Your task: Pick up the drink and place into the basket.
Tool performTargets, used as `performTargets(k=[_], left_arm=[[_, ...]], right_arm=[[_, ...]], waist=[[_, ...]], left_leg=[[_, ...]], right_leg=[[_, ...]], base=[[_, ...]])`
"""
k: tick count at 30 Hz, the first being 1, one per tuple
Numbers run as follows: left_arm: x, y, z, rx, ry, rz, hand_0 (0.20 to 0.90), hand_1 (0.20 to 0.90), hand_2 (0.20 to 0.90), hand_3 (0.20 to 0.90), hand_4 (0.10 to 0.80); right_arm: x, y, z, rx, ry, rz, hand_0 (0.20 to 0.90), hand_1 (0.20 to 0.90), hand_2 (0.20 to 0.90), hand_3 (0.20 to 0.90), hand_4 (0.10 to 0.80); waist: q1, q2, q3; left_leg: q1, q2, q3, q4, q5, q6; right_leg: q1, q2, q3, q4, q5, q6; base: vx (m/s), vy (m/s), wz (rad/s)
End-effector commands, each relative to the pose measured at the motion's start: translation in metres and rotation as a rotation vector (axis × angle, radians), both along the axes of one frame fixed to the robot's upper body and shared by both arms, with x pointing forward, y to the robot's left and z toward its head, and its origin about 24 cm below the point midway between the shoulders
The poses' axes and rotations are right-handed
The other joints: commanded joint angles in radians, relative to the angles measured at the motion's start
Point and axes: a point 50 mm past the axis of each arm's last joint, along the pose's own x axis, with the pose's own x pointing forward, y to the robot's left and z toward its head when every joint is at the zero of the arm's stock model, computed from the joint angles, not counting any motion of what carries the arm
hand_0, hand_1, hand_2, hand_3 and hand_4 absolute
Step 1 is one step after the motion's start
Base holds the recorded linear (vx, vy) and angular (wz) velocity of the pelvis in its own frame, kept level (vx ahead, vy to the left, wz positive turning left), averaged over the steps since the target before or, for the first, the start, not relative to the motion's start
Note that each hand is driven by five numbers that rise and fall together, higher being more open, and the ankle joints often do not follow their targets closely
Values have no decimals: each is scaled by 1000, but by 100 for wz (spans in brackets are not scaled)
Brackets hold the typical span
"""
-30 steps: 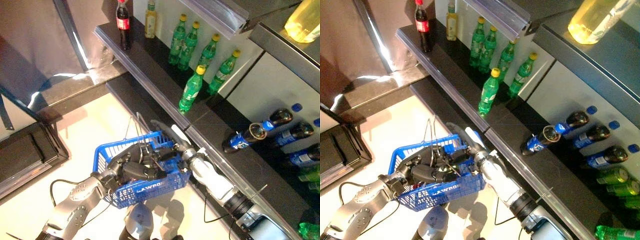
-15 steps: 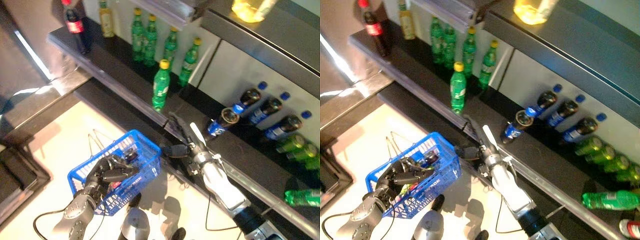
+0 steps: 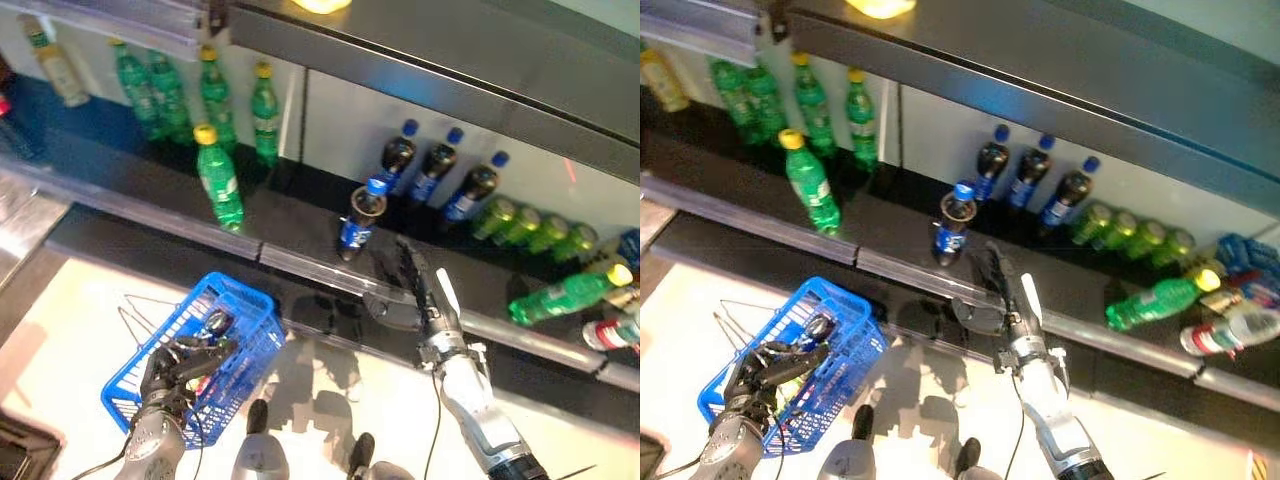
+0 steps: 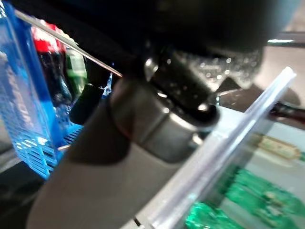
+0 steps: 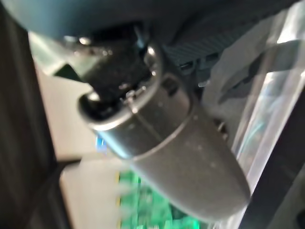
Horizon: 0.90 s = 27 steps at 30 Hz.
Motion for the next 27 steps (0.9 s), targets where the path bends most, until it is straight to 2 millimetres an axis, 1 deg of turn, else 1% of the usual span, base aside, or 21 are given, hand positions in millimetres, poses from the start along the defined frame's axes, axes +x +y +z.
performTargets(k=[1,3,5,6,8,10,12,13,15,16,19,20,22,23,24,25,26,27], left_arm=[[47,22,109,305,-617,49,300,300,300,200,100],[39,33,92,301,-541,99,300,300,300,200,100],[35,37,82,299,-500,116,300,300,300,200,100],[31,40,73,297,-459,123,300,300,300,200,100],[31,40,73,297,-459,123,300,300,300,200,100],[26,46,52,305,-366,146,300,300,300,200,100],[24,49,44,308,-323,151,300,300,300,200,100],[18,55,31,298,-263,169,300,300,300,200,100],[14,58,18,301,-188,175,300,300,300,200,100],[6,59,4,285,-130,184,300,300,300,200,100],[-2,59,-10,265,-61,190,300,300,300,200,100],[-6,59,-16,257,-36,187,300,300,300,200,100],[-9,59,-20,253,-16,184,300,300,300,200,100],[-13,59,-25,240,12,181,300,300,300,200,100],[-13,59,-25,240,12,181,300,300,300,200,100],[-17,58,-30,231,33,177,300,300,300,200,100],[-28,59,-43,212,112,162,300,300,300,200,100],[-28,59,-42,212,111,162,300,300,300,200,100]], right_arm=[[-7,-33,12,5,-104,-81,900,900,900,900,800],[-17,-51,2,17,-69,-167,900,900,900,900,800],[-23,-60,-5,31,-50,-225,900,900,900,900,800],[-28,-68,-10,41,-30,-278,900,900,900,900,800],[-28,-68,-10,41,-30,-279,900,900,900,900,800],[-37,-86,-25,70,30,-403,900,900,900,900,800],[-40,-93,-31,92,58,-456,900,900,900,900,800],[-46,-101,-43,97,98,-512,900,900,900,900,800],[-53,-110,-55,119,153,-584,900,900,900,900,800],[-64,-117,-70,122,221,-616,900,900,900,900,800],[-79,-124,-92,152,341,-642,900,900,900,900,800],[-88,-128,-103,188,398,-649,900,900,900,900,800],[-93,-131,-109,200,426,-662,900,900,900,900,800],[-102,-135,-117,206,474,-678,900,900,900,900,800],[-102,-135,-117,206,474,-678,900,900,900,900,800],[-110,-137,-125,227,519,-684,900,900,900,900,800],[-132,-142,-143,254,648,-700,900,900,900,900,800],[-132,-142,-143,254,648,-700,900,900,900,900,800]], waist=[[-18,112,-237],[-45,112,-240],[-57,112,-240],[-68,111,-239],[-67,111,-239],[-95,113,-241],[-104,114,-240],[-119,116,-244],[-130,117,-246],[-138,119,-249],[-143,118,-251],[-143,118,-252],[-143,118,-252],[-142,117,-253],[-142,117,-253],[-140,117,-254],[-133,117,-257],[-133,117,-257]], left_leg=[[29,15,-24,-3,-87,-7],[37,14,-6,-3,-94,-5],[42,11,2,-3,-99,-4],[46,9,7,-3,-103,-2],[47,8,7,-3,-103,-2],[59,4,19,-3,-114,1],[65,4,24,-3,-118,2],[72,1,31,-3,-123,4],[79,2,41,-3,-127,4],[85,3,49,-3,-131,5],[92,2,58,-3,-134,6],[94,3,61,-3,-136,7],[97,3,62,-3,-137,8],[99,3,64,-2,-139,9],[99,3,64,-2,-139,9],[100,2,64,-1,-140,10],[101,2,66,1,-142,11],[101,2,66,1,-142,11]], right_leg=[[2,-62,-28,2,10,59],[-3,-65,-16,2,12,60],[-4,-67,-11,3,12,61],[-5,-68,-6,5,12,62],[-4,-69,-6,5,12,62],[-3,-69,9,7,10,62],[-2,-69,15,7,10,61],[-2,-69,26,7,9,61],[-1,-69,35,7,9,61],[-1,-70,42,8,10,60],[-1,-67,51,9,10,58],[0,-65,54,9,9,56],[1,-64,55,9,8,54],[2,-62,56,9,6,53],[2,-62,56,9,6,53],[3,-60,59,9,6,51],[4,-53,62,10,4,45],[4,-53,62,10,4,45]], base=[[35,3,-8],[38,13,-9],[16,8,-24],[7,1,-17],[6,2,-6],[18,19,-19],[14,17,-12],[19,16,-4],[24,10,-14],[24,0,-27],[20,-7,-26],[9,-5,-17],[5,-2,-4],[0,0,0],[0,0,0],[38,-24,-3],[38,-24,-4],[30,-26,-6]])
